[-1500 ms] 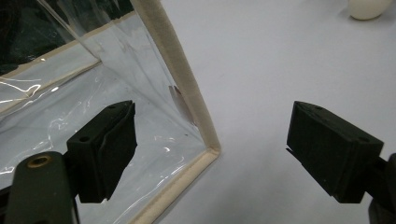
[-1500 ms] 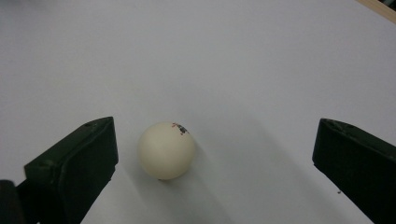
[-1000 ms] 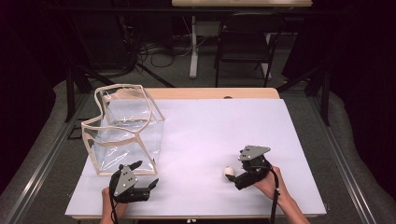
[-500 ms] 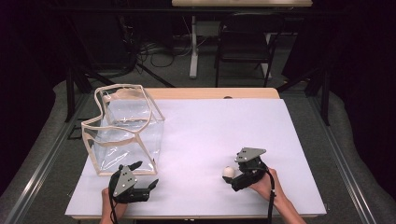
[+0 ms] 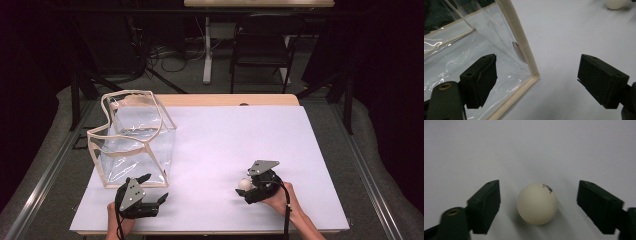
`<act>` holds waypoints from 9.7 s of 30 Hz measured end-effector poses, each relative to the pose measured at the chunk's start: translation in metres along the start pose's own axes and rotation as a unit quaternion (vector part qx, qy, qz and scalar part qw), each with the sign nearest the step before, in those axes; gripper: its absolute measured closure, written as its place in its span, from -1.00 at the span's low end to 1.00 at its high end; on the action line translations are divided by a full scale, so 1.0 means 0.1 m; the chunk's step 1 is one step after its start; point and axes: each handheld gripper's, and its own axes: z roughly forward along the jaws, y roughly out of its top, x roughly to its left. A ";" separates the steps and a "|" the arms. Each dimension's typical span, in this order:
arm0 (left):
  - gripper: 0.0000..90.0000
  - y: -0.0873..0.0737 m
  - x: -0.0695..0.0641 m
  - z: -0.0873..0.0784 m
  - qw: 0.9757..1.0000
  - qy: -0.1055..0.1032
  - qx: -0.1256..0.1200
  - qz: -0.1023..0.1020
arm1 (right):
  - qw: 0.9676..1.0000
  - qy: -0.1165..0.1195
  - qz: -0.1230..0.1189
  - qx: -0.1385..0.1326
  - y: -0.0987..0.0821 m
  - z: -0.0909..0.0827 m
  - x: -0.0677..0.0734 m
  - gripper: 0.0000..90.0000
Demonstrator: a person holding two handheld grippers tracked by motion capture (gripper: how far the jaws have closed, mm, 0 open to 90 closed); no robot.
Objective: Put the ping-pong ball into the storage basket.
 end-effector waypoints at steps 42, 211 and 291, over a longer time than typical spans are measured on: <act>-0.64 -0.01 0.00 -0.01 1.000 0.001 0.001 0.001 | 0.999 -0.034 -0.002 -0.030 0.04 -0.15 0.01 0.13; -0.64 -0.01 -0.01 0.00 1.000 0.000 0.000 -0.001 | 0.989 -0.067 -0.052 -0.120 1.23 -0.07 -0.36 0.13; -0.64 -0.01 -0.01 0.01 1.000 -0.002 0.001 0.003 | 0.987 -0.047 -0.075 -0.136 1.95 0.07 -0.40 0.13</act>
